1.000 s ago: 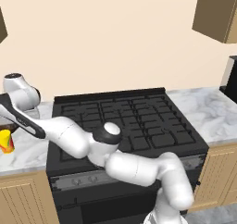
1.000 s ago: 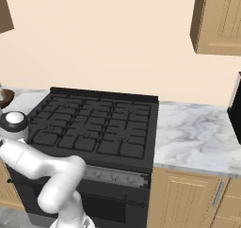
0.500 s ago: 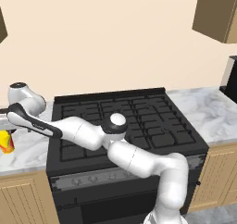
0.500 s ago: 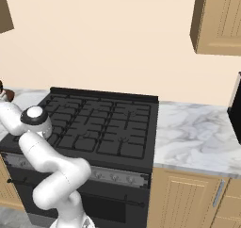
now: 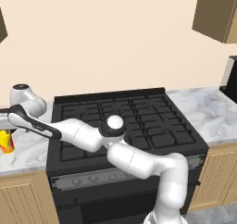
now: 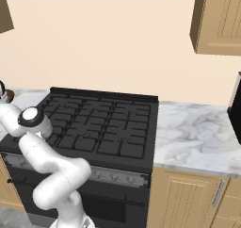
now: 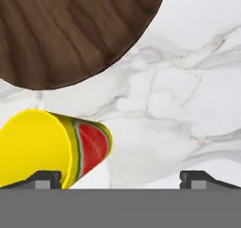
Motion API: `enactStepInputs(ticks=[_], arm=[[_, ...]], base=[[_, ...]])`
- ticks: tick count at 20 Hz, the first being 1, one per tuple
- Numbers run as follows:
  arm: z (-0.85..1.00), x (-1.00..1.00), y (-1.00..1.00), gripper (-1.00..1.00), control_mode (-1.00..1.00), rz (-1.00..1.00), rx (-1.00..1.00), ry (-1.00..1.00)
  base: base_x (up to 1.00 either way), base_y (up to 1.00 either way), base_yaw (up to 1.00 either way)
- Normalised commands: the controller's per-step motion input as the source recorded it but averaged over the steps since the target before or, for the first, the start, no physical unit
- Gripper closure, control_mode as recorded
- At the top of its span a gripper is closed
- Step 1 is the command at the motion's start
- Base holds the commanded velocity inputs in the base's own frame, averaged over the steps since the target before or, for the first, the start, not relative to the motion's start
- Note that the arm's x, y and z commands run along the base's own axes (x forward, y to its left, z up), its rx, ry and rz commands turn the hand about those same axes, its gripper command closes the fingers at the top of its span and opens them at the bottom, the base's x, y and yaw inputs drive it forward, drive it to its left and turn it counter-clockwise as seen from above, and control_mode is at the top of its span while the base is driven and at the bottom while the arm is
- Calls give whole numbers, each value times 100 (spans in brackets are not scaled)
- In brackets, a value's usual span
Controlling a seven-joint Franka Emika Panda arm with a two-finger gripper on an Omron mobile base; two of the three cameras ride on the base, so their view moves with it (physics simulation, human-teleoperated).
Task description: Pick the cup and bowl from the counter and place them on the counter next to the sink.
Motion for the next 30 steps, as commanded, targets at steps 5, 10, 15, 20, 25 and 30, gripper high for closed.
enactStepInputs(ticks=[5,10,15,20,25,30], arm=[[42,2,34,-100,-100,0,-4,3],[-11,22,22,-100,-100,-4,-12,5],[-24,14,21,-100,-100,-6,-15,1],[-13,11,18,-100,-100,-5,-13,1],[0,0,0,100,-100,0,0,0],[2,0,-2,100,-100,0,0,0]], base=[[0,0,0],[0,0,0],[0,0,0],[0,0,0],[0,0,0],[0,0,0]])
